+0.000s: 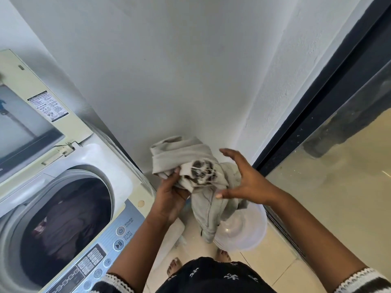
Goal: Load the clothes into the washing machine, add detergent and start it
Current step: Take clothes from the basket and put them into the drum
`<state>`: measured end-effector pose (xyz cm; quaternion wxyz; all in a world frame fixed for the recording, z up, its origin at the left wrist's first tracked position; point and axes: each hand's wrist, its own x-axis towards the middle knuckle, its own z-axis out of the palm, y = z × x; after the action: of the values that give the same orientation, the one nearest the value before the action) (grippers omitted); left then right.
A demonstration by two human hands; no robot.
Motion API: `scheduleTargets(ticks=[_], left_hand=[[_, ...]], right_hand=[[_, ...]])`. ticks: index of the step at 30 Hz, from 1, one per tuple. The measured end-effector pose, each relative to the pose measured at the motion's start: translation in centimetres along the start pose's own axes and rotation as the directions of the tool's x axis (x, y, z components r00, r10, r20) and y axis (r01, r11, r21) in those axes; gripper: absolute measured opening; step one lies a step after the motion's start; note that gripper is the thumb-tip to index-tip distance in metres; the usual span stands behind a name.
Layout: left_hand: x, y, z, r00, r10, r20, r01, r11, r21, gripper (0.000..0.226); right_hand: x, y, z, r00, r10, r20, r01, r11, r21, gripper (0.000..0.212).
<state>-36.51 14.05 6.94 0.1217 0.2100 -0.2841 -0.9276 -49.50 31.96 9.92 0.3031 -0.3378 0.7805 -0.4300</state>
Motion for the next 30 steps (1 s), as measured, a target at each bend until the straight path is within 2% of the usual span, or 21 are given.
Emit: scheduleTargets(ticks=[2, 4, 6, 8, 10, 12, 13, 14, 15, 16, 18, 20, 22, 24, 26, 27, 30], left_hand=[[-0.1, 0.6, -0.3, 0.997, -0.075, 0.027, 0.076, 0.997, -0.032, 0.067], [-0.2, 0.4, 0.1, 0.989, -0.142, 0.046, 0.143, 0.990, -0.012, 0.073], [-0.2, 0.5, 0.7, 0.986, -0.166, 0.033, 0.165, 0.986, 0.032, 0.056], [0.2, 0.9, 0.6, 0.989, -0.146, -0.028, 0.148, 0.955, 0.258, 0.040], [0.5, 1.2, -0.4, 0.992, -0.033, -0.118, 0.094, 0.823, 0.560, 0.048], [0.4, 1.2, -2.2, 0.967, 0.193, -0.166, 0.025, 0.577, 0.816, 0.087], [0.3, 1.1, -3.0, 0.956, 0.277, -0.100, -0.023, 0.407, 0.913, 0.103], [0.1, 0.8, -3.8, 0.958, 0.286, 0.011, -0.088, 0.258, 0.962, 0.111], [-0.2, 0.4, -4.0, 0.972, 0.211, 0.106, -0.147, 0.187, 0.971, 0.113], [-0.6, -0.2, -3.7, 0.987, 0.085, 0.138, -0.152, 0.201, 0.968, 0.115], [-1.3, -2.0, -2.7, 0.989, -0.096, 0.115, -0.081, 0.304, 0.949, 0.124], [-1.6, -3.4, -1.5, 0.997, -0.065, 0.043, -0.016, 0.374, 0.927, 0.117], [-1.4, -3.5, -0.8, 0.999, 0.040, -0.031, 0.011, 0.417, 0.909, 0.088], [-1.2, -2.8, -0.8, 0.993, 0.089, -0.081, 0.020, 0.548, 0.836, 0.062], [-1.1, -1.9, -1.1, 0.991, 0.077, -0.106, 0.022, 0.700, 0.714, 0.055], [-1.1, -1.4, -1.4, 0.991, 0.071, -0.109, 0.020, 0.743, 0.669, 0.056], [-1.4, -0.9, -2.8, 0.988, 0.069, -0.137, 0.022, 0.822, 0.568, 0.055]], right_hand=[[-0.4, 0.6, 1.3, 0.999, -0.034, 0.040, 0.030, 0.994, 0.107, 0.112], [-0.3, 0.5, 3.2, 0.995, -0.097, -0.002, 0.096, 0.982, 0.164, 0.098], [0.1, 0.7, 4.8, 0.990, -0.082, -0.114, 0.101, 0.979, 0.176, 0.078], [0.3, 1.6, 5.4, 0.973, -0.005, -0.229, 0.043, 0.986, 0.163, 0.057], [0.3, 2.3, 5.3, 0.955, 0.025, -0.297, -0.014, 0.999, 0.039, 0.043], [0.3, 2.7, 4.8, 0.959, -0.029, -0.282, -0.042, 0.969, -0.244, 0.042], [0.3, 2.7, 4.6, 0.971, -0.044, -0.233, -0.056, 0.911, -0.408, 0.047], [0.4, 2.7, 4.6, 0.981, -0.026, -0.191, -0.080, 0.845, -0.528, 0.051], [0.4, 2.3, 4.6, 0.986, 0.000, -0.168, -0.100, 0.802, -0.589, 0.054], [0.3, 1.6, 4.9, 0.987, 0.019, -0.160, -0.115, 0.782, -0.612, 0.057], [0.3, -1.0, 5.9, 0.988, 0.012, -0.156, -0.108, 0.775, -0.623, 0.066], [0.2, -3.6, 7.2, 0.986, -0.055, -0.159, -0.061, 0.765, -0.641, 0.081], [-0.1, -5.5, 7.6, 0.975, -0.168, -0.144, 0.047, 0.793, -0.607, 0.089], [-0.4, -6.7, 6.5, 0.971, -0.218, -0.103, 0.162, 0.906, -0.391, 0.089], [-0.7, -6.6, 4.4, 0.966, -0.250, -0.067, 0.240, 0.963, -0.124, 0.084], [-0.8, -6.1, 3.2, 0.961, -0.263, -0.081, 0.257, 0.963, -0.079, 0.081], [-1.3, -3.3, 0.2, 0.956, -0.230, -0.183, 0.191, 0.959, -0.208, 0.091]])
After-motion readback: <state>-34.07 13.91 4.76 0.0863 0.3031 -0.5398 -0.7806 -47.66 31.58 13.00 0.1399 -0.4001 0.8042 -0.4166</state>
